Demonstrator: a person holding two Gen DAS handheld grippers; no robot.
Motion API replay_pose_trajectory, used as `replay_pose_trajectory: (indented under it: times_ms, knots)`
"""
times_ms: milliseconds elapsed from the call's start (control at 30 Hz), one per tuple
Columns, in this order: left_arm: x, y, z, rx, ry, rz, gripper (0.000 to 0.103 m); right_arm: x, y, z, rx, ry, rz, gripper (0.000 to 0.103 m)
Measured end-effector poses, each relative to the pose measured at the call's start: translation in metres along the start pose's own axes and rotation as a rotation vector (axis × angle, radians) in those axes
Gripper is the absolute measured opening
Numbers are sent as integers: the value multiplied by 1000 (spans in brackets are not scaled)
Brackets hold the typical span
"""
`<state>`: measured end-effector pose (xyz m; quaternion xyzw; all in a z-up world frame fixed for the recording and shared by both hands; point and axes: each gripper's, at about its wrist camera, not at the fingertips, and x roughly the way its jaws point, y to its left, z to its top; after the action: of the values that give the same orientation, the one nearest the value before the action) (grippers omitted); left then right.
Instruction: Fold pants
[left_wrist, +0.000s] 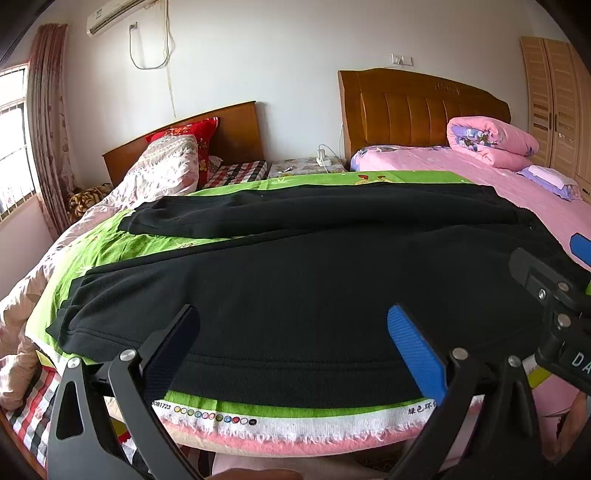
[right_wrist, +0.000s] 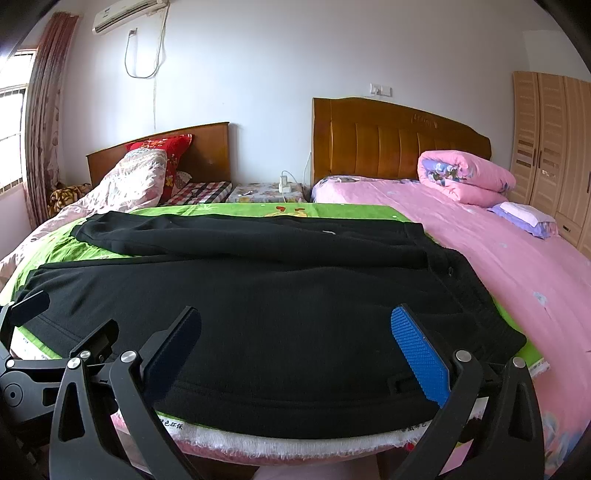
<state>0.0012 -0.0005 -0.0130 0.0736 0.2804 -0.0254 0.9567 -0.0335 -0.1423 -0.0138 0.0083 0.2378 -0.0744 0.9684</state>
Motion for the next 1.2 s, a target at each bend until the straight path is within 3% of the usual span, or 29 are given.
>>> replay_pose_trajectory:
  times_ms: [1200]
  knots:
    - [3,3,-3,-2,20,-7,102,5,-2,-1,12,19,3,99]
